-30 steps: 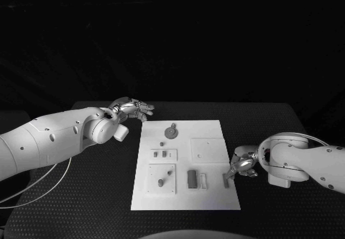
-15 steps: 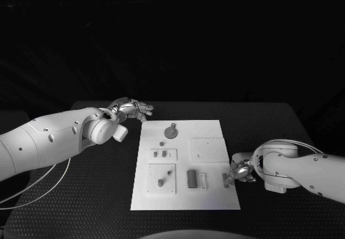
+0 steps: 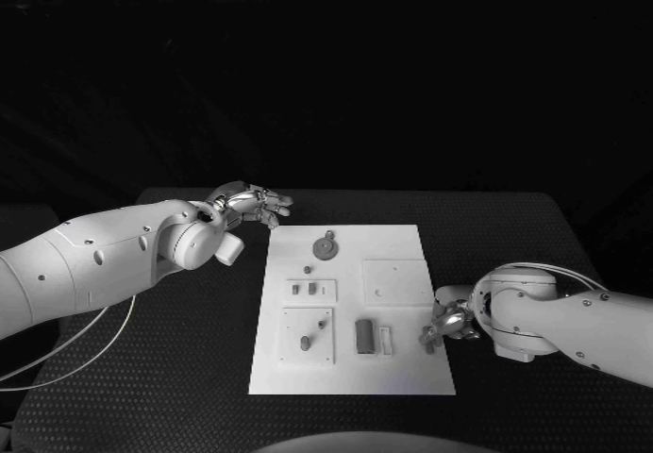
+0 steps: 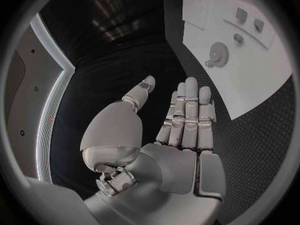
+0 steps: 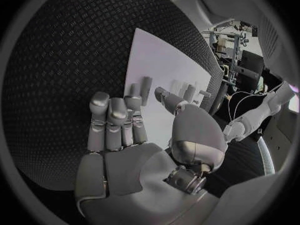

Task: Assemble the parts on the task board

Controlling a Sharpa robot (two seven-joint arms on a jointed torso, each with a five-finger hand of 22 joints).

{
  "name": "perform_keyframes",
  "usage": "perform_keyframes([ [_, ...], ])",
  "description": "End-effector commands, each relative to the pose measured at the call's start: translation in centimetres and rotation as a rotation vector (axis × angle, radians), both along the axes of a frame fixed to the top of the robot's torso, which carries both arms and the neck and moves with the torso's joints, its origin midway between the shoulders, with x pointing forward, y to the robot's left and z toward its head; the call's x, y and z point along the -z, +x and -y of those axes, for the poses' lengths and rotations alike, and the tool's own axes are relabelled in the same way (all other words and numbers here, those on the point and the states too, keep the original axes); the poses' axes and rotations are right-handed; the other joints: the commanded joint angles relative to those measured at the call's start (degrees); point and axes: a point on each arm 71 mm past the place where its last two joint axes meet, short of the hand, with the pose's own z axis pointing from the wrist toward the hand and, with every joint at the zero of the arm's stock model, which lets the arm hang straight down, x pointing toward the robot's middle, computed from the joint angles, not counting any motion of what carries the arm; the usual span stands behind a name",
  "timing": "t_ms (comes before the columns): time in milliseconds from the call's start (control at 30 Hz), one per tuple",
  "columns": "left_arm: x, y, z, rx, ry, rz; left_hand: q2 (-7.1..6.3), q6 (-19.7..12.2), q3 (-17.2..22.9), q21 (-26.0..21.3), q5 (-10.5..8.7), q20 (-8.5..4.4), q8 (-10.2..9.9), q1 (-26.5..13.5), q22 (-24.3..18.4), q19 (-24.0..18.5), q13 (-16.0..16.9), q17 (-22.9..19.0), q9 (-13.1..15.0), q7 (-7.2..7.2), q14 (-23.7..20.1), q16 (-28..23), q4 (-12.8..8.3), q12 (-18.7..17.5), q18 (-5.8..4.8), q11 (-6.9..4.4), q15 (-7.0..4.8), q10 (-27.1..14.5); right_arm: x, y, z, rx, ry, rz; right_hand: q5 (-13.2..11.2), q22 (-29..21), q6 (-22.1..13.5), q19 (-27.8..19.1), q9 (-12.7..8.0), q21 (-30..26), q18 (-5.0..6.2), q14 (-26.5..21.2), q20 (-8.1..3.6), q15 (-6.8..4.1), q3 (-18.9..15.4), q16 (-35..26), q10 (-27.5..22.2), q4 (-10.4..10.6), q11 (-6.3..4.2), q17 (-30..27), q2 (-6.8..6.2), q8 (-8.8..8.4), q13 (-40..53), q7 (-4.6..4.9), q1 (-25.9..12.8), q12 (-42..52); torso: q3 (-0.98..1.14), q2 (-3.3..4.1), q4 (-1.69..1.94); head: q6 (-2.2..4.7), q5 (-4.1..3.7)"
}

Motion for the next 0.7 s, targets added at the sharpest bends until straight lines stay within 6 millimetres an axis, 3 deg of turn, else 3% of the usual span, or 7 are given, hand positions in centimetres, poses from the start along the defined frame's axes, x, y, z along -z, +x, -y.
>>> perform_keyframes([
  [33, -0.1, -0.1, 0.2, 0.018, -0.007, 0.001, 0.35, -0.33, 0.08, -0.37, 0.03, -0.13, 0.2, -0.39, 0.08, 0.42, -0.08, 0.06, -0.09, 0.05, 0.11, -0.23, 0.33, 0.16, 1.08, 0.4, 0.24, 0.01, 0.4, 0.0, -0.3, -0.042, -0.056, 0.06, -0.34, -0.09, -0.64, -0.36, -0.02, 0.4, 1.21, -0.19, -0.13, -0.09, 0.13, -0.19, -0.01, 0.71, -0.17, 0.1, -0.24, -0.51, 0.07, 0.35, -0.68, 0.32, -0.01, -0.04, 0.01, -0.09, 0.07],
  [233, -0.1, -0.1, 0.2, 0.019, -0.007, 0.0, 0.37, -0.34, 0.07, -0.38, 0.02, -0.13, 0.21, -0.41, 0.09, 0.42, -0.08, 0.07, -0.1, 0.05, 0.11, -0.24, 0.35, 0.16, 1.08, 0.4, 0.24, 0.01, 1.2, -0.2, -1.3, -0.098, -0.095, 0.093, -0.34, -0.13, -1.15, -0.35, -0.04, 0.48, 1.21, -0.19, -0.26, -0.07, 0.55, -0.17, -0.01, 0.95, -0.08, 0.12, -0.21, -0.79, 0.12, 0.46, -0.39, 0.33, 0.0, 0.02, 0.07, -0.21, 0.14],
  [467, -0.1, -0.1, 0.1, 0.018, -0.006, -0.001, 0.39, -0.34, 0.06, -0.39, 0.01, -0.13, 0.21, -0.43, 0.11, 0.42, -0.08, 0.1, -0.1, 0.06, 0.12, -0.25, 0.38, 0.17, 1.08, 0.4, 0.24, 0.01, 2.0, -0.8, -1.9, -0.13, -0.109, 0.079, -0.34, -0.14, -1.49, -0.47, -0.01, 0.62, 1.21, -0.24, -0.45, 0.04, 1.5, -0.2, -0.11, -0.59, 0.05, 0.13, 0.12, -0.99, 0.2, 0.6, 2.21, 0.32, -0.04, 0.0, 0.04, -0.5, 0.3],
  [700, -0.1, -0.2, 0.2, 0.021, -0.005, -0.003, 0.39, -0.35, 0.06, -0.4, 0.01, -0.14, 0.22, -0.42, 0.13, 0.42, -0.07, 0.12, -0.1, 0.05, 0.13, -0.26, 0.37, 0.17, 1.08, 0.4, 0.24, 0.01, 2.3, -1.0, -2.4, -0.182, -0.145, 0.098, -0.3, -0.11, -2.84, -0.89, -0.32, 0.79, 1.2, -0.47, -0.63, 0.38, 2.56, -0.26, -0.49, -6.83, 0.51, 0.16, 0.75, -1.79, 0.39, 1.09, 9.76, 0.37, -0.06, -0.05, 0.01, -0.62, 0.3],
])
